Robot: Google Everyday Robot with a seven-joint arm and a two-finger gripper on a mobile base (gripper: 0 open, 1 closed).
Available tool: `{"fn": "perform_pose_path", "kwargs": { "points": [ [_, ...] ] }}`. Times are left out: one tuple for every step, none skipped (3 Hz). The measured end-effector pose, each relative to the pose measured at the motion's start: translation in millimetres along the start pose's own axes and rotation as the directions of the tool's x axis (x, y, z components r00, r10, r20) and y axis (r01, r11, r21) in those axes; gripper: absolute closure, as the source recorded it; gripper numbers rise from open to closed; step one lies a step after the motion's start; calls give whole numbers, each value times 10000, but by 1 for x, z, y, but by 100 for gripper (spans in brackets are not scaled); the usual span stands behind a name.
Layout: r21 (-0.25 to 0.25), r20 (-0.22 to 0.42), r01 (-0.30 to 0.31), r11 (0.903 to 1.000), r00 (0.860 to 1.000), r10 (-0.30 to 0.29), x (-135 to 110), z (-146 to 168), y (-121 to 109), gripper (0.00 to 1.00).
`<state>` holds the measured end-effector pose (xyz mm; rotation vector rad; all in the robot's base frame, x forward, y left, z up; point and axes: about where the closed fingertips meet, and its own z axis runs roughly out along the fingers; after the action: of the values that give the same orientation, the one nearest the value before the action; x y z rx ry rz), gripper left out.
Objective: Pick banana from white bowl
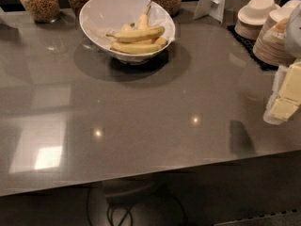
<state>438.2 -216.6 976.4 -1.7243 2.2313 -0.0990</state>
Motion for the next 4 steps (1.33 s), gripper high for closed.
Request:
{"fn": "perform_pose_path", "kwargs": {
  "points": [
    [3, 1, 5, 10000, 10000, -5, 0, 0, 0, 0],
    [560, 228, 947, 9939, 9951, -961, -21, -2, -7, 0],
    [1005, 295, 2314, 9676, 9714, -2354, -51, -2, -21, 0],
    [1090, 443, 3560, 9281, 9310, -3623, -82, 2, -35, 0]
  ]
}}
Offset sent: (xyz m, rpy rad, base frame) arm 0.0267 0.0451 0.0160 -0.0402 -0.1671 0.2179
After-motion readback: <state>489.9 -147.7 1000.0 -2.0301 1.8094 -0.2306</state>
